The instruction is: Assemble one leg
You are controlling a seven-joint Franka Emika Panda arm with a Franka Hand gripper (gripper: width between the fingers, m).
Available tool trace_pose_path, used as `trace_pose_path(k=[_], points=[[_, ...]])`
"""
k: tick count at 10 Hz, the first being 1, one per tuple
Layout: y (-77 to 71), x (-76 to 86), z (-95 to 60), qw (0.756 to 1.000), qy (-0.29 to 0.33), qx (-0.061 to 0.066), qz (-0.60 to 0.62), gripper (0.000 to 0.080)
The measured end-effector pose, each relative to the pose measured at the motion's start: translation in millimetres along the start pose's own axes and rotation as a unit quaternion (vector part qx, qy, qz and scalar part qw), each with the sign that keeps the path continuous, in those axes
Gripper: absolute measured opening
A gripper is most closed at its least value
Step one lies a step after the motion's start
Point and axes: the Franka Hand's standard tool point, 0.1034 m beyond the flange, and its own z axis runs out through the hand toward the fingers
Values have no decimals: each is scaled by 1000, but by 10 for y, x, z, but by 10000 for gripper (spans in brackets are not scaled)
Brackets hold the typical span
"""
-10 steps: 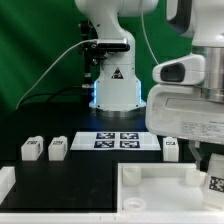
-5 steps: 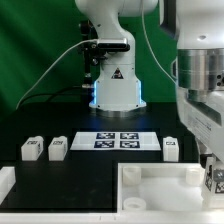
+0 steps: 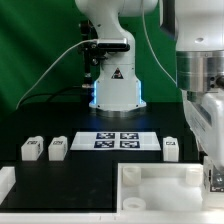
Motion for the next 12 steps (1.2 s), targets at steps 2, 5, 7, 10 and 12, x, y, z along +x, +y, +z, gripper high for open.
trace_pose_path(k=[2,5,7,10,12], points=[[7,-50,12,985,1,5,-171,643],[9,-32,15,958,2,4,-286,649],[19,-14,47,863,11,-14,-505,649],[35,-26,44,800,-2,-36,-598,649],[40,-25,49,813,-2,-36,-581,525]])
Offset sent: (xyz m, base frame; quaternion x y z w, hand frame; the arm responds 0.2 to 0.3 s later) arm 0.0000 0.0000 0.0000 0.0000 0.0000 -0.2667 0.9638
